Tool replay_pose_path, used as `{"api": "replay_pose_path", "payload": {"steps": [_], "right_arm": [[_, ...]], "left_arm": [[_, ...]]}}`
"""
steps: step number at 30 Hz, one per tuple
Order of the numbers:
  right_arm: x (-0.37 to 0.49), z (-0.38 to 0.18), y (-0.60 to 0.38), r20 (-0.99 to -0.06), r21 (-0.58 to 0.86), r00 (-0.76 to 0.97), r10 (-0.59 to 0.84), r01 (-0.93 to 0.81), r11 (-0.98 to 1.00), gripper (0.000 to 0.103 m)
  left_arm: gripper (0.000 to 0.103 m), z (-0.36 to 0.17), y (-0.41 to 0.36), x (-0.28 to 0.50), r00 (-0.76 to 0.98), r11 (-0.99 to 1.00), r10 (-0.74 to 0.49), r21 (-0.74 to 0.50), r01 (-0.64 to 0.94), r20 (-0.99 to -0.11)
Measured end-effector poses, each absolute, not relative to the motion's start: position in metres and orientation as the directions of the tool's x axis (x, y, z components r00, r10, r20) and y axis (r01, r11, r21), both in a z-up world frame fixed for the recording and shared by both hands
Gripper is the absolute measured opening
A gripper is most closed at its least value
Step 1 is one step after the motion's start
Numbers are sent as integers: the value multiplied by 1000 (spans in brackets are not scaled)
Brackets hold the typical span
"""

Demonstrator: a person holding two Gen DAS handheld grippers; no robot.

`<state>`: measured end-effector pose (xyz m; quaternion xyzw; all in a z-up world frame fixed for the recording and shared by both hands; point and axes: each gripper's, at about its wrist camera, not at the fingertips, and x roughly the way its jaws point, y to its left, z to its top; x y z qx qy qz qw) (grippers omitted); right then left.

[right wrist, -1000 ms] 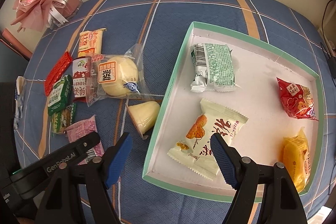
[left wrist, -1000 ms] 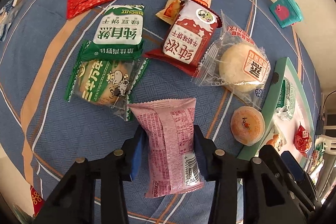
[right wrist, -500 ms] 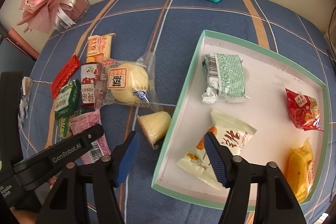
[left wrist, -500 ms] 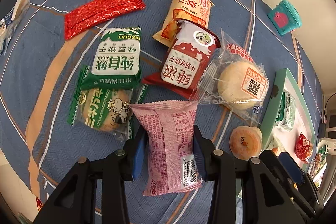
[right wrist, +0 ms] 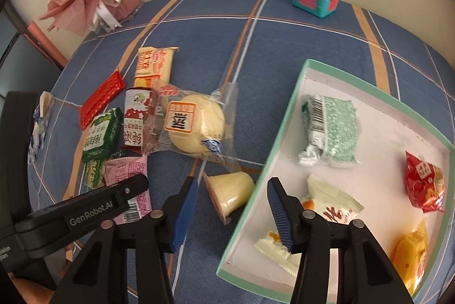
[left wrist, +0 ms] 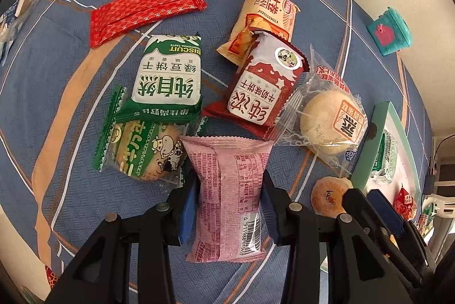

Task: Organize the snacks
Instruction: 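Grasp the pink snack pack with the left tool, then hold the pink pack in the left tool while the right tool grasps the cream pudding cup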

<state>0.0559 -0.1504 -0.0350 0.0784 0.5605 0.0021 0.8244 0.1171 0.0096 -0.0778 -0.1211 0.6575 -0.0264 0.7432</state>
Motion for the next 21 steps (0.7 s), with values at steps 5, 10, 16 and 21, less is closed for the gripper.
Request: {"api": "replay_pose_path", "payload": {"steps": [5,10,16,21], "right_arm": [[61,-38,-140,-927,93,369,70,44,995,51],[64,-41,-135,-931,76,361,64,19,997,47],[71,-50,-131,-937,49,346,41,17,999,47],[73,-53,-129,-939,43,342,35,16,999,47]], "left_arm": [[43,-85,24,115,130,968,-206,-221,-119,-970],[43,-88,29,113,131,967,-203,-220,-126,-970],[43,-86,28,106,135,967,-195,-213,-138,-971],[43,-82,29,105,137,965,-195,-215,-147,-971]]}}
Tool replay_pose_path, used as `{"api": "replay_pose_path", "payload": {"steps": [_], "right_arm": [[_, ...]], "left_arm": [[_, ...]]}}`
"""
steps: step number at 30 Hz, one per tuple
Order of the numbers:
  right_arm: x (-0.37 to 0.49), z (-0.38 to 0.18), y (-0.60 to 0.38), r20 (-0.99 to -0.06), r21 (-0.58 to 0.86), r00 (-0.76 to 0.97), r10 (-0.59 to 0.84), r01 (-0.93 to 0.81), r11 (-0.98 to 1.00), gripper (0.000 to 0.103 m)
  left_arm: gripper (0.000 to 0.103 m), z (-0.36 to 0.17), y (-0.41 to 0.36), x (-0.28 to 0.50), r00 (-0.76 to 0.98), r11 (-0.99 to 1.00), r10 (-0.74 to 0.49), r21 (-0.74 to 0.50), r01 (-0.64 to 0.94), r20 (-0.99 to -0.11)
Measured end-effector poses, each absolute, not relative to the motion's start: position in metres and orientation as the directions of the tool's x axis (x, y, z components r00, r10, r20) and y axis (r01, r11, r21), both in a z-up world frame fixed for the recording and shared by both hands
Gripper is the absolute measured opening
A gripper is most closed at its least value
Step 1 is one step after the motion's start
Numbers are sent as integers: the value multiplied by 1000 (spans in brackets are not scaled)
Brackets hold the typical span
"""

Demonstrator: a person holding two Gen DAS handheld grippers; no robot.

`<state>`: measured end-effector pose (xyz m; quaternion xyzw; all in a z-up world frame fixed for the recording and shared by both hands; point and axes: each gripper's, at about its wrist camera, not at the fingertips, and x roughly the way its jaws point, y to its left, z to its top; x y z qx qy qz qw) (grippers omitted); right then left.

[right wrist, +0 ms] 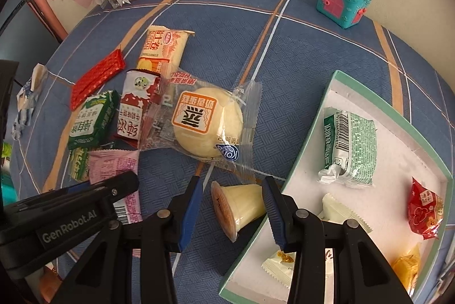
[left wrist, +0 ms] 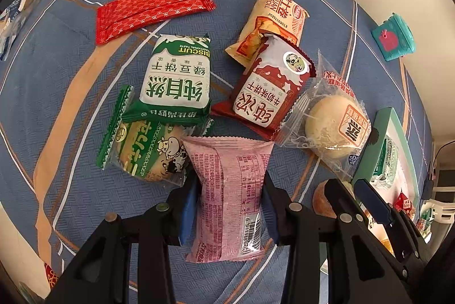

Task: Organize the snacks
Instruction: 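Hold the pink pack in the left tool while the right tool grasps the cream pudding cup, then carry the pink pack and pudding cup over the white tray with both tools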

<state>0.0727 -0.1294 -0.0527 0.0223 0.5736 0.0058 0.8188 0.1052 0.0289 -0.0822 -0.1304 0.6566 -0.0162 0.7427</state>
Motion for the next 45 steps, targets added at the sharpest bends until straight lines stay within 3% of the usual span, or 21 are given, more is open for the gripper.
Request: {"api": "replay_pose_path", "payload": {"steps": [11,21,45], "right_arm": [[67,-62,-126,-948,88,309,78,17,996,46],[57,-64,-117,-938,211,279,205,-9,977,46],[49,-74,-115,-947,218,243,211,3,976,40]], "left_arm": [[43,-79,28,104,138,963,-197,-218,-159,-971],[43,-78,31,104,136,962,-202,-223,-161,-970],[39,-77,12,94,158,968,-183,-206,-142,-970]]}}
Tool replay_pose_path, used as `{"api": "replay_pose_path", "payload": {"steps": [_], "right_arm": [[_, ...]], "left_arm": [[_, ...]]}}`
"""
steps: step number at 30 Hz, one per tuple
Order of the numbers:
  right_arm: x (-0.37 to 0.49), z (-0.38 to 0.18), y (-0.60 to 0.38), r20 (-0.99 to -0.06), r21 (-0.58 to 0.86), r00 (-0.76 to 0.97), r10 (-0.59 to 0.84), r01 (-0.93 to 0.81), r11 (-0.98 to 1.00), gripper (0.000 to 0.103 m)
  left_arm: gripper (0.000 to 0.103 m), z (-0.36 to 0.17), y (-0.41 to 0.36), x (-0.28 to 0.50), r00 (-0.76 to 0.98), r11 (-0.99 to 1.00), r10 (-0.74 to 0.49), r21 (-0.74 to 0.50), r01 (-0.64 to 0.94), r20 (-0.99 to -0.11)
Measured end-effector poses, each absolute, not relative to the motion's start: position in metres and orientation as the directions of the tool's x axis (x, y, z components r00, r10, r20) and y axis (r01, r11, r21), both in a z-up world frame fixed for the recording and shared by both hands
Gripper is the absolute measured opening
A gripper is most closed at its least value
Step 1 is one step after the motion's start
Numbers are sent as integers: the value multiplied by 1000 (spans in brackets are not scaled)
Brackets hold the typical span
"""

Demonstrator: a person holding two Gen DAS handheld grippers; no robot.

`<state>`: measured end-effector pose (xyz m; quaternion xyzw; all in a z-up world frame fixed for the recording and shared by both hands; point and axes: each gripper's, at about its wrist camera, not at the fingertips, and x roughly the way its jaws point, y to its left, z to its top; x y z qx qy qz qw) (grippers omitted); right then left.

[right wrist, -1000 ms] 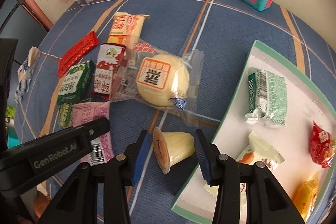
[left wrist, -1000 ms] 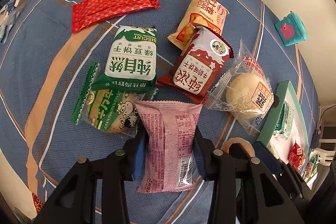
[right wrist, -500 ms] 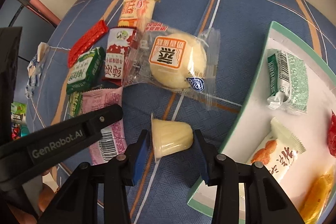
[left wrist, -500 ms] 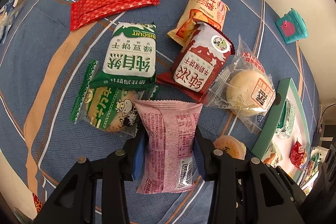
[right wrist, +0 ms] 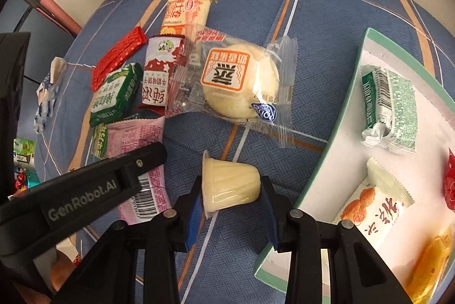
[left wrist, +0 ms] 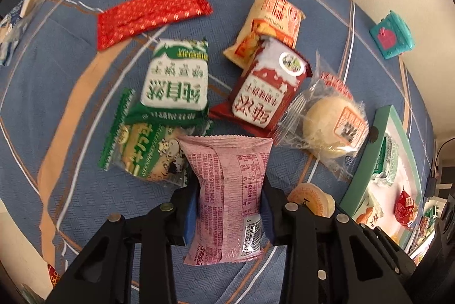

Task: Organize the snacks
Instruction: 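Carry the pink pack and pudding cup over the white tray with both tools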

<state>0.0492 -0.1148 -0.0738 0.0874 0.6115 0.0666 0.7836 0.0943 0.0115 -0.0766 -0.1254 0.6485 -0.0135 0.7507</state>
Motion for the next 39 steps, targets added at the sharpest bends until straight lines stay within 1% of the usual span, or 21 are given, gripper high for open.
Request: {"api": "replay_pose_path", "payload": {"steps": [8,18,28,35,39], "right_arm": [[42,-53,-128,-932,244,281,229,22,969,40],[29,-11,-141,-896,282,362,256,18,959,40],[21,-4,-157,-880,321,382,281,42,946,40],[12,4,-201,-868,337,426,256,128,933,40],[2,7,-234,-874,310,443,197,199,929,40]], "left_arm": [[39,-50,2,92,239,972,-161,-195,-130,-958],[39,-17,0,83,332,975,-135,-184,-121,-934],[39,-1,-3,79,376,980,-111,-164,-110,-920],[39,4,-35,73,386,986,-128,-161,-53,-914],[38,7,-64,67,387,988,-147,-155,10,-910]]}}
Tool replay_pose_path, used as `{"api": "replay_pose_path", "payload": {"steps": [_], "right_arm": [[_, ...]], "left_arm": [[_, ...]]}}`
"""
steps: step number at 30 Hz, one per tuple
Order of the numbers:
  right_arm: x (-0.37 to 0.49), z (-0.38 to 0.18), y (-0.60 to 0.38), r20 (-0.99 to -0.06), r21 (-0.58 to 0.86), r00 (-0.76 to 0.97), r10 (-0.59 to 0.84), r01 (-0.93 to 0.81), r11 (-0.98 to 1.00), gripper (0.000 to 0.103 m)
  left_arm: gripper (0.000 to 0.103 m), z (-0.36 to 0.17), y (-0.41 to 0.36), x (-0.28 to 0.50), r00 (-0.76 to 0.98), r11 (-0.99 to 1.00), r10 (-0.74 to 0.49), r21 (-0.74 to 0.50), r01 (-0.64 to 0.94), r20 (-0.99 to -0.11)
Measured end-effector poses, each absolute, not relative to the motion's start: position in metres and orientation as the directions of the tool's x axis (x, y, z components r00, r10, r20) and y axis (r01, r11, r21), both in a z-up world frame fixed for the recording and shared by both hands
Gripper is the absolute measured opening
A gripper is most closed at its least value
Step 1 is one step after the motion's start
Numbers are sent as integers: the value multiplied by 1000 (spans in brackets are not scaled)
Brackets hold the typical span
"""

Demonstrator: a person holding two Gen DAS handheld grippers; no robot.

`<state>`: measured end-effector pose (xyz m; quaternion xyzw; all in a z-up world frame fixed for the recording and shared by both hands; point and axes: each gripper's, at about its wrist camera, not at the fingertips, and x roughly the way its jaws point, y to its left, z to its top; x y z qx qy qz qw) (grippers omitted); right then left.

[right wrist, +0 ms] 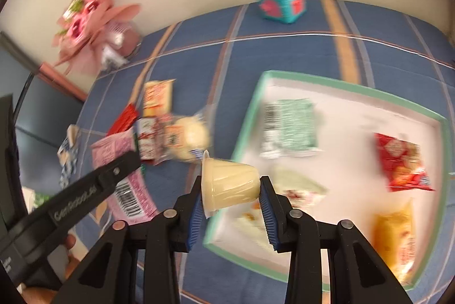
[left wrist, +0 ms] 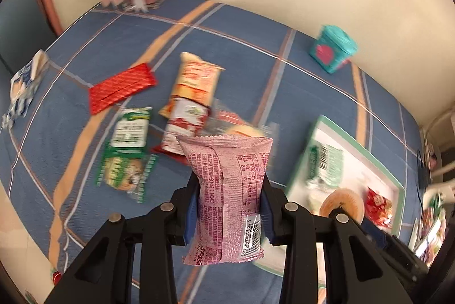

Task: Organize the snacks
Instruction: 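Carry the pink pack and pudding cup over the white tray with both tools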

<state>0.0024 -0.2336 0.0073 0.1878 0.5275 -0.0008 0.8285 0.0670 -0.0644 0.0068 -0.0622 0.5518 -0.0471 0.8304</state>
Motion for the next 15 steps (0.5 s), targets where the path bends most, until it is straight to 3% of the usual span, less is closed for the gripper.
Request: {"api": "replay_pose_path", "payload": {"steps": [15], "right_arm": [[-24,2,-325,-908,228,416,56,377,898,40]], "left_arm": [[39,2,-178,34,358,957,-210,-115,267,-910]]}}
